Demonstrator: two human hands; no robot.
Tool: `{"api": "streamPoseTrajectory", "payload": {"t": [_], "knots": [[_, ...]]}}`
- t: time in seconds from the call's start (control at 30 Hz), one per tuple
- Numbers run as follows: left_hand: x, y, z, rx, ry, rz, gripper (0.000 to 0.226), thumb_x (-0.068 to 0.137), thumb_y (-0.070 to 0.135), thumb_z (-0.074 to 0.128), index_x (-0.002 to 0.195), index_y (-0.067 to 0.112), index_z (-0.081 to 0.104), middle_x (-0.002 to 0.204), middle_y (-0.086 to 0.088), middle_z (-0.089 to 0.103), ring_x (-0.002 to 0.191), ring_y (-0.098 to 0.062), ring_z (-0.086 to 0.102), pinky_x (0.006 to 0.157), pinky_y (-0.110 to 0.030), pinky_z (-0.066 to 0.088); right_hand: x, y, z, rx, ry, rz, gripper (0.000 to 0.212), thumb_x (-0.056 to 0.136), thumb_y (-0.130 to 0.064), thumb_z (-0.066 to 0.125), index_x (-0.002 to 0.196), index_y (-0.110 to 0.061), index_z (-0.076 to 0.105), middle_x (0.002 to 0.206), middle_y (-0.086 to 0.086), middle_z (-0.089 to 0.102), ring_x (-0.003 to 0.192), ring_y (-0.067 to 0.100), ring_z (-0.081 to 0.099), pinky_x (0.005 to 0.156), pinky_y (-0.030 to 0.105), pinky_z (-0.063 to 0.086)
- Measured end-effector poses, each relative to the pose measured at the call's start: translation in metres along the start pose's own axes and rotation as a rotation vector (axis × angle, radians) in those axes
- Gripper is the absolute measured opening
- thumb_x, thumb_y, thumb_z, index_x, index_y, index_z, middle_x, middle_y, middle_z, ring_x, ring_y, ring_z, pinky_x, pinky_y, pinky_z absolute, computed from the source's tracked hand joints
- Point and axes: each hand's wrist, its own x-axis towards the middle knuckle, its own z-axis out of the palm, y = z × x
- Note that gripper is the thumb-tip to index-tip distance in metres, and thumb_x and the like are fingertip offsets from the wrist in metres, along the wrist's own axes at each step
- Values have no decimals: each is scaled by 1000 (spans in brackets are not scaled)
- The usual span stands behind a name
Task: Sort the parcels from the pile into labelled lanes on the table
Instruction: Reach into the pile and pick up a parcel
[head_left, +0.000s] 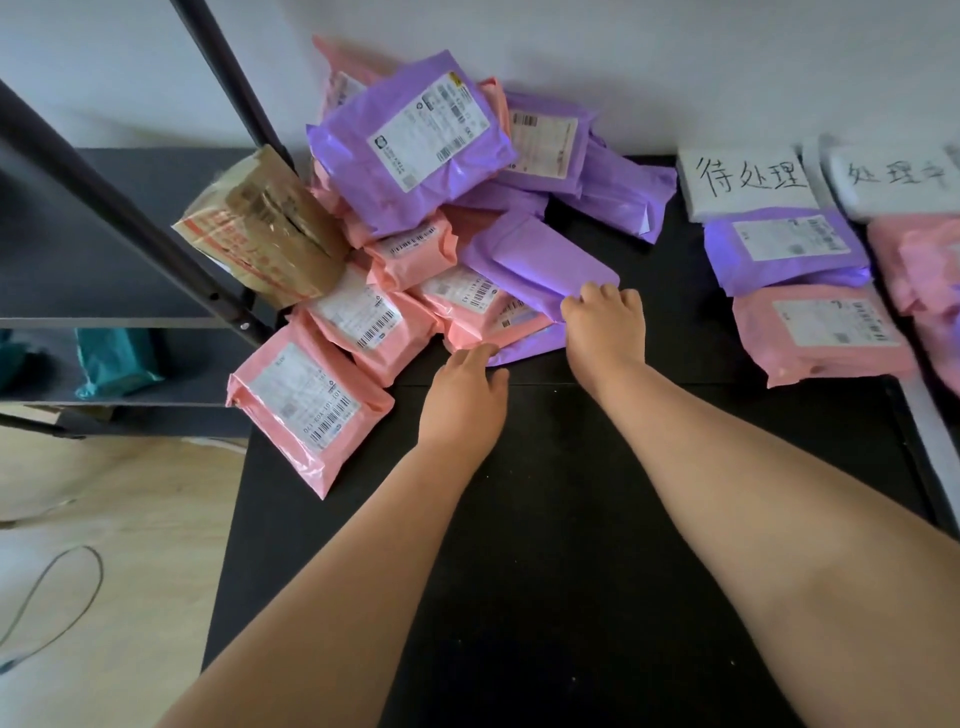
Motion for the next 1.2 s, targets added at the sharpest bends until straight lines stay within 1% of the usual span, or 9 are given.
{"api": "streamPoseTrajectory", "payload": {"t": [0.2,0.43,0.57,0.67,0.73,0.83,0.93,1.07,1.2], "knots": [[-6,1,-2,5,-10,34,39,101,24,49,140,18,50,142,-4,49,121,-25,52,99,-39,45,-8,-6,-4,106,63,63,25,91,-5,51,115,-9,59,114,11,54,110,31,50,95,41,38],[-20,24,-2,-28,32,45,38,101,18,48,139,17,52,140,-6,51,125,-24,49,100,-33,40,-39,16,-28,310,255,185,30,89,2,51,117,-5,54,110,14,59,101,35,54,75,37,33],[-39,40,6,-38,68,37,38,101,18,50,139,16,53,142,-4,51,123,-24,51,102,-34,41,-65,39,-44,499,312,271,8,96,-3,49,102,-8,48,99,10,58,87,30,54,62,35,30],[-56,50,20,-44,77,5,39,101,19,51,139,18,52,142,-4,51,124,-23,52,105,-37,42,-92,56,-46,686,350,322,4,100,-7,43,99,-9,45,92,8,59,79,28,57,59,42,41],[-69,56,34,-41,70,-14,39,101,19,51,140,19,52,142,-3,51,126,-21,52,106,-37,42,-114,65,-42,798,354,364,6,101,-8,42,100,-8,48,87,5,58,78,26,57,66,46,47],[-93,60,58,-39,39,-26,40,101,18,51,140,19,52,143,-3,50,125,-21,53,105,-35,44,-148,79,-28,933,313,417,7,102,-8,43,98,-7,49,77,-5,50,70,15,53,63,34,45],[-114,62,80,-32,18,-41,40,101,17,50,140,20,51,144,-3,49,124,-21,53,103,-35,45,-181,90,-14,1044,225,487,7,102,-9,44,98,-8,50,79,-9,49,68,5,49,58,20,39],[-136,62,105,-28,-6,-39,39,100,16,48,139,19,53,141,-3,51,122,-21,53,99,-33,46,-213,102,13,1109,45,586,6,102,-10,46,103,-10,52,86,-6,51,71,5,50,57,19,37],[-153,61,124,12,-14,-39,39,101,14,47,139,18,54,140,-3,52,122,-22,53,96,-32,45,-233,109,38,1087,-170,664,10,103,-16,47,113,-17,49,110,2,58,75,5,52,57,21,40]]}}
